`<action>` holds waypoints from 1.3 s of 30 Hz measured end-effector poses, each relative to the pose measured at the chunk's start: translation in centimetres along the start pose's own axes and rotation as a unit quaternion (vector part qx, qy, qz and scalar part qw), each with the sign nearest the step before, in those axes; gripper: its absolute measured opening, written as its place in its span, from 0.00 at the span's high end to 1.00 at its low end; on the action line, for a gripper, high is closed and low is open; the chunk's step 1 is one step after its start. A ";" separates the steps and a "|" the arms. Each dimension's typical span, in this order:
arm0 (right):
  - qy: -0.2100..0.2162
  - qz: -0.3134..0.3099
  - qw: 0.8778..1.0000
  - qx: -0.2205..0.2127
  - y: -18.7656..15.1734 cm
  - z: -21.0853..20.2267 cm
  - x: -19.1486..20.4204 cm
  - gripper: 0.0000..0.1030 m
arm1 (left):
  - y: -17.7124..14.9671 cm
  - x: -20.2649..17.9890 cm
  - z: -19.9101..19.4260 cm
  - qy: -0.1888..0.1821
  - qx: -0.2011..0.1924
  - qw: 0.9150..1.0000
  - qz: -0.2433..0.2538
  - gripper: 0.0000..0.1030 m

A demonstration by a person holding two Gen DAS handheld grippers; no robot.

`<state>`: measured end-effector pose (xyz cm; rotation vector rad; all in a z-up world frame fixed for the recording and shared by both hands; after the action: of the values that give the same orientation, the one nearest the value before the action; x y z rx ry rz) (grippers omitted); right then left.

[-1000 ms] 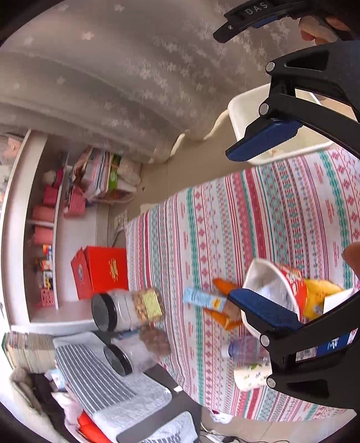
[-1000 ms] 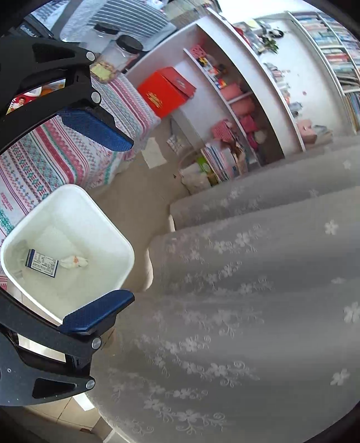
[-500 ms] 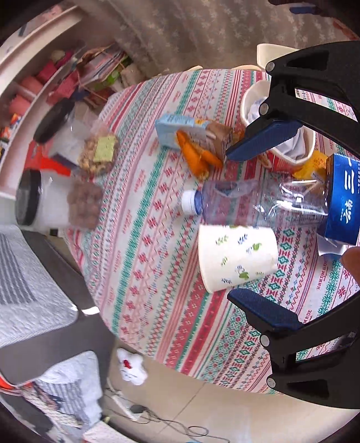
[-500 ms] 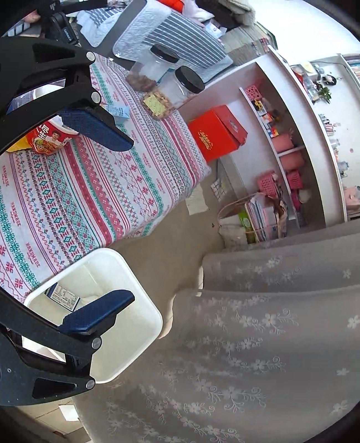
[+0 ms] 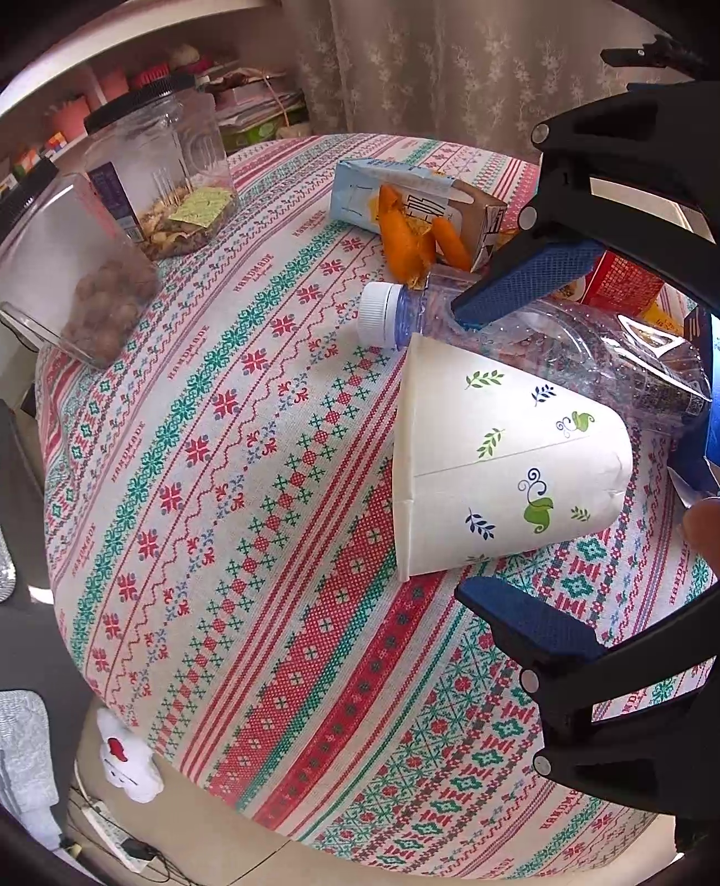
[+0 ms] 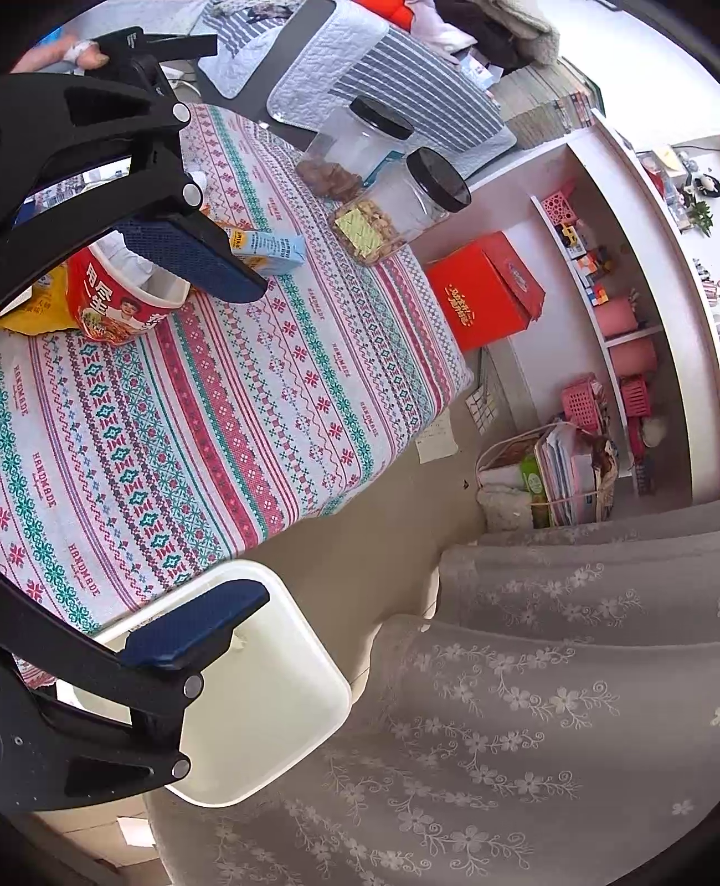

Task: Collect trash
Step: 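Grasp the white paper cup with green leaves with the left gripper, then grasp the blue-and-white milk carton with the right gripper while the left gripper holds the cup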

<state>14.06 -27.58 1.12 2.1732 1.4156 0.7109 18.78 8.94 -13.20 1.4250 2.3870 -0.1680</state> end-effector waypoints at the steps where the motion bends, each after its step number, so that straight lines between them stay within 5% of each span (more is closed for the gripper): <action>1: 0.000 -0.001 1.000 0.003 -0.1 0.2 0.2 0.07 | 0.1 0.2 0.2 -0.002 0.003 1.000 -0.005 0.12; 8: 0.005 -0.006 1.000 0.022 -0.6 1.1 1.2 0.07 | 0.1 0.8 0.2 -0.038 0.021 0.998 -0.037 0.28; 15: 0.031 -0.008 0.998 0.054 -1.0 2.5 2.5 0.07 | -0.1 1.6 -3.1 -0.069 -0.012 0.996 -0.057 0.37; 21: 0.082 -0.045 0.988 0.121 -0.3 5.4 7.2 0.07 | -0.1 -1.1 -9.3 -0.031 -0.112 0.993 0.022 0.38; 28: 0.137 -0.044 0.955 0.260 0.4 12.2 14.2 0.07 | -0.6 -4.0 -14.2 0.030 -0.219 0.968 0.119 0.37; 39: 0.105 -0.017 0.942 0.318 -0.5 19.1 17.5 0.26 | 1.1 -1.4 -14.3 0.010 -0.203 0.976 0.083 0.37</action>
<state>31.85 -12.90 -10.77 2.5924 2.0061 0.5278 16.88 12.34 0.68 1.4161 2.1398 0.3575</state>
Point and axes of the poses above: each gripper's, at about its wrist camera, not at the fingertips, and z roughly the way its jaws point, x to its left, y to its top, the point moved 4 cm from there along z, roughly the way its jaws point, and after that the axes turned 2 degrees about z, right-handed, at the moved point
